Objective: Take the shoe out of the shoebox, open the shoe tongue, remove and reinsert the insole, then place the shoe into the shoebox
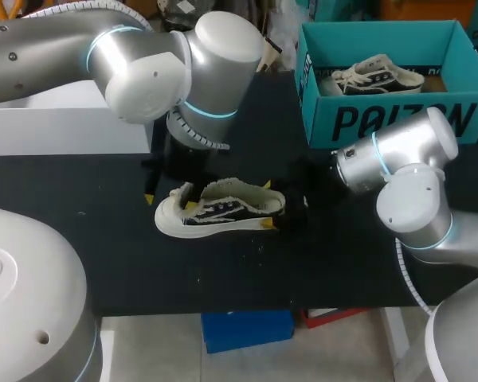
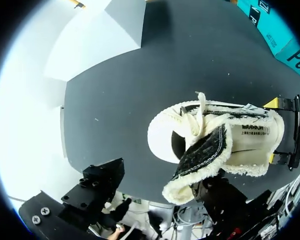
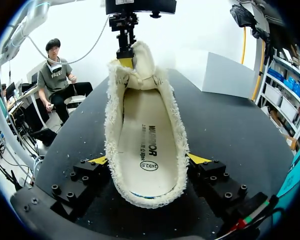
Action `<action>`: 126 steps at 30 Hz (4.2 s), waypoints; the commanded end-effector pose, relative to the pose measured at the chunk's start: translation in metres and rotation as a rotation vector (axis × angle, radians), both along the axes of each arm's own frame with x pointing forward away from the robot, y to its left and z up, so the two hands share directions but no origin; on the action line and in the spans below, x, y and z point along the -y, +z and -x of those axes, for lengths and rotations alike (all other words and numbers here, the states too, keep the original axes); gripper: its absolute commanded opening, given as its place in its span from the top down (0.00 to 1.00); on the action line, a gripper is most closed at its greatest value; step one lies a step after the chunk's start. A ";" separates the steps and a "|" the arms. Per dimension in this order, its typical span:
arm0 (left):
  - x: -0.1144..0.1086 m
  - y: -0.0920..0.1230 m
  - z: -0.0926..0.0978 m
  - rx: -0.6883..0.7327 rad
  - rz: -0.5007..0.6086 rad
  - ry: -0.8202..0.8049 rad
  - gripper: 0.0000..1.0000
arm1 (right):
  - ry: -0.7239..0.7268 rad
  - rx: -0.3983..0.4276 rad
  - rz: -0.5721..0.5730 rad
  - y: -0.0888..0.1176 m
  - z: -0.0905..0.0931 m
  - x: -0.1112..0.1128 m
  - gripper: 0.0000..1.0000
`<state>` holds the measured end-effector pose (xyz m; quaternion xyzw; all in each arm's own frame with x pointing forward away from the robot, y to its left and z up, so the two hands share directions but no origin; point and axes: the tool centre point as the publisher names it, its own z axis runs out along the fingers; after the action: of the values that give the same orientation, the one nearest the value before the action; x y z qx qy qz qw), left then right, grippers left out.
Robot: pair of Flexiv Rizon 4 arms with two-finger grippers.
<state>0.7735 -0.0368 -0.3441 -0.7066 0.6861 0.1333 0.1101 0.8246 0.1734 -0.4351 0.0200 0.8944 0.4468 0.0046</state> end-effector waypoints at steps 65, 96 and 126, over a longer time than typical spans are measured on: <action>0.056 0.086 -0.057 -0.312 0.869 -1.623 1.00 | -0.003 -0.001 0.003 -0.006 -0.001 -0.001 1.00; 0.069 0.076 -0.055 -0.543 0.987 -1.934 1.00 | -0.003 -0.001 0.003 -0.006 -0.001 -0.001 1.00; 0.087 0.068 -0.050 -0.465 0.905 -1.820 1.00 | -0.003 -0.001 0.003 -0.006 -0.001 -0.001 1.00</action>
<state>0.8267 -0.1252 -0.2759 0.1464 0.9487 -0.1362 -0.2451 0.8248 0.1736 -0.4353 0.0205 0.8943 0.4469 0.0047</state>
